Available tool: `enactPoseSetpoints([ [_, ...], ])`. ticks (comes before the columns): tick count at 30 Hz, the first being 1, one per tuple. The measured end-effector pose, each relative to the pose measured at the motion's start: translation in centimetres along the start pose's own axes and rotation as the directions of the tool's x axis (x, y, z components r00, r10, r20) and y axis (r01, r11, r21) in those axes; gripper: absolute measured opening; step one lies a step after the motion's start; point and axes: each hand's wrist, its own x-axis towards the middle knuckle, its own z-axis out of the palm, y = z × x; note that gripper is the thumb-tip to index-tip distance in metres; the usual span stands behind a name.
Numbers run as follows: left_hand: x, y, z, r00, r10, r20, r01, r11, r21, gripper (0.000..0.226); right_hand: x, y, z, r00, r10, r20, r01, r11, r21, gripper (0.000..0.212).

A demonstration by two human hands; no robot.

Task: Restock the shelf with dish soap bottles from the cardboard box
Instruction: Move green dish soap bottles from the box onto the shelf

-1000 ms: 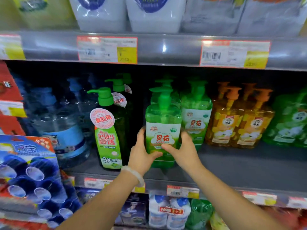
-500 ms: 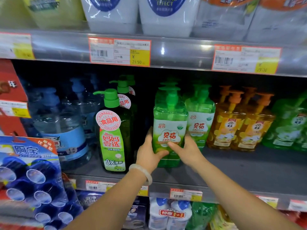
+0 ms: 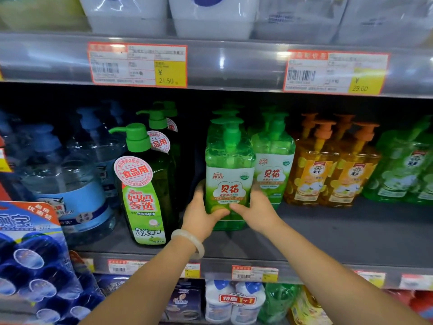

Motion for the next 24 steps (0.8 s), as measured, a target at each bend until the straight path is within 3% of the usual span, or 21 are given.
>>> enactPoseSetpoints([
  [14, 0.2, 0.1, -0.1, 0.999, -0.040, -0.025, 0.042, 0.996, 0.074, 0.085, -0.5, -0.9, -0.1, 0.999, 0.052, -0.009, -0.052, 0.999, -0.001, 0.070],
  [18, -0.9, 0.4, 0.6, 0.990, -0.136, -0.022, 0.138, 0.964, 0.227, 0.072, -0.9, -0.6, -0.6, 0.998, 0.063, 0.013, -0.063, 0.998, -0.030, 0.062],
  [21, -3.4, 0.4, 1.3, 0.970, -0.243, -0.013, 0.231, 0.902, 0.364, 0.077, -2.2, 0.3, -1.0, 0.994, 0.066, 0.089, -0.053, 0.989, -0.135, 0.064],
  [24, -6.3, 0.9, 2.0, 0.971, -0.240, 0.015, 0.205, 0.857, 0.473, 0.073, -3.8, 1.0, -1.9, 0.979, 0.074, 0.189, -0.022, 0.964, -0.263, 0.074],
])
